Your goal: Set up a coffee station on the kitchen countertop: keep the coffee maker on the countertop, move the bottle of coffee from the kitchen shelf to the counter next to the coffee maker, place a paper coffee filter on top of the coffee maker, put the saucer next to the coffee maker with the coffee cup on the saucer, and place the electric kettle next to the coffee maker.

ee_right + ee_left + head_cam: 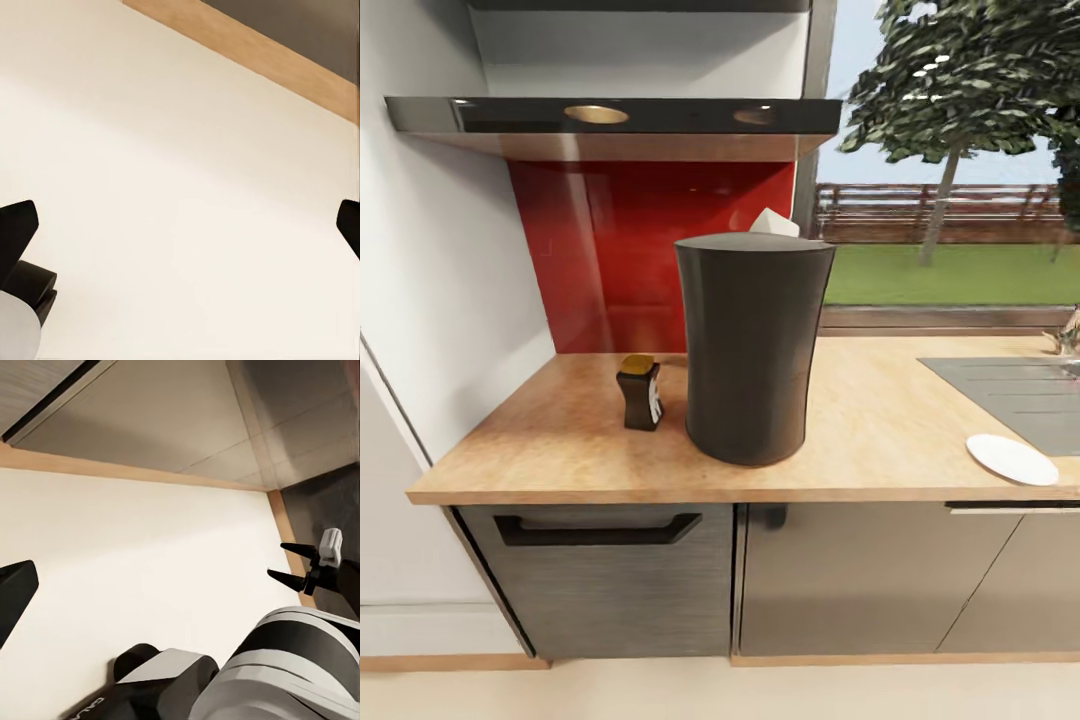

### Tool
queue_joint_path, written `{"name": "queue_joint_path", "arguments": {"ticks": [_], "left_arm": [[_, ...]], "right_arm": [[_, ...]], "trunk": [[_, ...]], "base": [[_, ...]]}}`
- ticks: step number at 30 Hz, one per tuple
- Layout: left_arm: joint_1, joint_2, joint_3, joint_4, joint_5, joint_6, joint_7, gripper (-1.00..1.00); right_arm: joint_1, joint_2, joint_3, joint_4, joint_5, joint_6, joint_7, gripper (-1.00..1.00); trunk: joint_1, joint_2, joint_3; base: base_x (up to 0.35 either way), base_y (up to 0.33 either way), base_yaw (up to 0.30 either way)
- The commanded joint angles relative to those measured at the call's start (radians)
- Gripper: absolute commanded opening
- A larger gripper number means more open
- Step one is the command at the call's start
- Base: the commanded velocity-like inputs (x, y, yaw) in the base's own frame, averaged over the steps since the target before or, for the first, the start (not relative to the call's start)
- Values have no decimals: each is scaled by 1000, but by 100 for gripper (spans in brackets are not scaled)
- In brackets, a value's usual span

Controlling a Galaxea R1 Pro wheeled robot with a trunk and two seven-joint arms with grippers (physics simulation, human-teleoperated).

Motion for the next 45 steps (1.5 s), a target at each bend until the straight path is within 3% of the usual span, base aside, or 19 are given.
{"name": "queue_joint_path", "arguments": {"ticks": [1,9,37,45], "left_arm": [[0,0,-8,0,7,-10,-1,100],[0,0,-8,0,7,-10,-1,100],[0,0,-8,0,7,-11,-1,100],[0,0,-9,0,7,-11,-1,100]], "right_arm": [[-1,-1,9,-1,-9,-3,-2,100],[-1,-1,9,-1,-9,-3,-2,100],[-1,1,9,0,-8,-3,-4,100],[-1,3,10,0,-8,-2,-4,100]], "trunk": [[0,-1,-1],[0,-1,-1],[0,-1,-1],[0,-1,-1]], "base": [[0,-6,-243],[0,-150,-110],[0,-304,-4],[0,-133,-184]]}}
